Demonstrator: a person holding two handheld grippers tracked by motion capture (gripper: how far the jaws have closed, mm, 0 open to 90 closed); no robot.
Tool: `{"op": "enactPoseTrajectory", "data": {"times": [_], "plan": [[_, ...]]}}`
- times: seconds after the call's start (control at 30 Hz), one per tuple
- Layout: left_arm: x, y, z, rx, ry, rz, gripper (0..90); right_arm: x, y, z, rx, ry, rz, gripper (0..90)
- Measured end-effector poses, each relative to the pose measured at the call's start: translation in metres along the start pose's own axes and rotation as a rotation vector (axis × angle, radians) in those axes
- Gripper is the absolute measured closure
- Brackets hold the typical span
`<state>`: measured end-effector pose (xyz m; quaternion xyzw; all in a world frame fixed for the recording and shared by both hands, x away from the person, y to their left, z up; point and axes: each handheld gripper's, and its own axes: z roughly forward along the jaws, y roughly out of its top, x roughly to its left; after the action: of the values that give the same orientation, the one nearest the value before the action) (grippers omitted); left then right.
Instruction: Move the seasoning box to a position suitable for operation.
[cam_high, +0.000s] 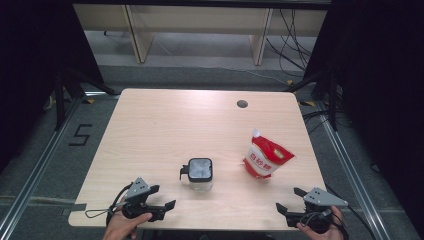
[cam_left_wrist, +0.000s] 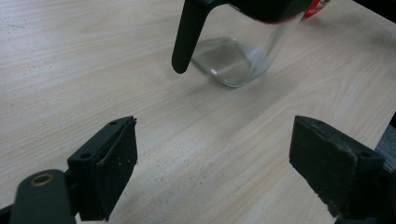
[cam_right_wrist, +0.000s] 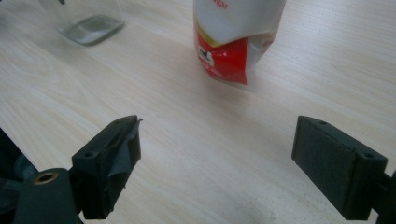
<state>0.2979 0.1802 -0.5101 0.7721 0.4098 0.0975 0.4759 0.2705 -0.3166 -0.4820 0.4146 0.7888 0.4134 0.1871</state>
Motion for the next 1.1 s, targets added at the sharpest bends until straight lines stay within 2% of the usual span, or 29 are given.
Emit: {"op": "enactPoseTrajectory", "data": {"times": [0.03, 0.07, 0.1, 0.13, 0.17, 0.23, 0.27, 0.3, 0.33, 0.37, 0.4, 0.43, 0.5, 0.57, 0.63, 0.67, 0.73, 0.8, 0.83, 0.87, 0.9, 0.93, 0.97, 1.0, 1.03, 1.07, 1.1], "plan": [[0.001, 0.001, 0.000, 0.003, -0.004, 0.019, 14.7, -0.001, 0.000, 0.001, -0.013, 0.004, -0.003, 16.6], [0.001, 0.001, 0.000, 0.002, -0.010, 0.014, 14.7, 0.001, -0.001, 0.001, -0.004, 0.013, 0.035, 16.1], [0.001, 0.002, -0.001, 0.002, -0.005, 0.010, 14.8, 0.001, -0.001, 0.001, -0.013, 0.022, 0.048, 15.7], [0.000, 0.002, 0.000, -0.006, -0.003, -0.012, 14.7, 0.001, -0.001, 0.000, -0.011, 0.027, 0.052, 15.7], [0.001, 0.001, -0.001, 0.005, 0.003, -0.003, 14.7, -0.001, 0.000, 0.001, -0.019, 0.020, 0.021, 15.7], [0.001, 0.001, 0.000, 0.001, 0.002, -0.003, 14.7, 0.001, -0.001, 0.001, -0.011, 0.029, 0.044, 15.7], [0.001, 0.002, 0.000, -0.001, 0.002, -0.005, 14.8, 0.000, -0.001, 0.002, -0.007, 0.024, 0.016, 15.6], [0.001, 0.002, 0.000, -0.011, 0.003, -0.015, 14.8, -0.001, -0.001, 0.003, -0.006, 0.002, 0.009, 15.6], [0.001, 0.002, 0.000, -0.016, 0.008, -0.016, 14.8, 0.000, -0.001, 0.003, -0.005, 0.000, 0.011, 15.7], [0.001, 0.002, -0.001, -0.010, 0.012, -0.007, 14.7, 0.000, -0.001, 0.002, -0.006, 0.023, 0.011, 16.1], [0.002, 0.003, -0.001, -0.005, 0.008, -0.006, 14.7, 0.000, 0.000, 0.001, -0.003, 0.024, 0.014, 16.1], [0.002, 0.002, -0.001, -0.005, 0.008, -0.001, 14.7, 0.003, -0.001, 0.000, 0.004, 0.022, 0.042, 15.7], [0.001, 0.002, 0.000, -0.015, 0.006, 0.001, 14.7, 0.002, 0.000, 0.001, 0.004, 0.026, 0.027, 15.5], [0.002, 0.004, 0.000, -0.005, -0.001, 0.036, 14.8, 0.002, 0.000, 0.001, 0.005, 0.034, 0.041, 15.3], [0.001, 0.005, 0.000, -0.003, 0.000, 0.043, 14.8, 0.003, 0.000, 0.001, 0.002, 0.037, 0.042, 15.3], [0.000, 0.005, 0.002, -0.010, -0.001, 0.044, 14.9, 0.001, 0.000, 0.001, -0.004, 0.037, 0.012, 15.3], [-0.002, 0.007, 0.004, 0.006, 0.005, 0.070, 15.2, 0.001, 0.000, 0.001, -0.005, 0.038, 0.000, 15.4], [-0.002, 0.008, 0.006, 0.005, -0.006, 0.086, 15.7, 0.003, 0.000, 0.001, -0.001, 0.053, 0.036, 16.4], [-0.001, 0.010, 0.007, 0.006, -0.002, 0.099, 16.1, 0.003, 0.000, 0.001, -0.002, 0.055, 0.037, 17.0], [-0.001, 0.010, 0.008, -0.005, 0.000, 0.085, 16.4, 0.001, 0.000, 0.002, -0.007, 0.052, 0.014, 17.1], [0.000, 0.011, 0.008, 0.007, 0.003, 0.082, 16.7, 0.001, 0.000, 0.002, -0.005, 0.051, 0.008, 17.3], [0.001, 0.012, 0.009, -0.002, -0.002, 0.092, 17.0, 0.001, 0.000, 0.002, -0.004, 0.048, 0.005, 17.8], [0.002, 0.013, 0.010, 0.007, 0.006, 0.086, 17.4, 0.003, 0.000, 0.002, 0.002, 0.058, 0.036, 18.2], [0.003, 0.014, 0.012, -0.002, 0.002, 0.083, 17.8, 0.001, 0.001, 0.002, -0.008, 0.054, 0.004, 18.4], [0.005, 0.015, 0.014, -0.003, 0.006, 0.101, 18.3, 0.003, 0.001, 0.001, -0.005, 0.061, 0.029, 18.5], [0.006, 0.017, 0.015, 0.006, 0.011, 0.107, 19.3, 0.002, 0.001, 0.002, -0.008, 0.062, 0.012, 18.6], [0.007, 0.018, 0.017, -0.014, 0.009, 0.097, 20.1, 0.002, 0.001, 0.002, -0.011, 0.060, 0.007, 18.7]]}}
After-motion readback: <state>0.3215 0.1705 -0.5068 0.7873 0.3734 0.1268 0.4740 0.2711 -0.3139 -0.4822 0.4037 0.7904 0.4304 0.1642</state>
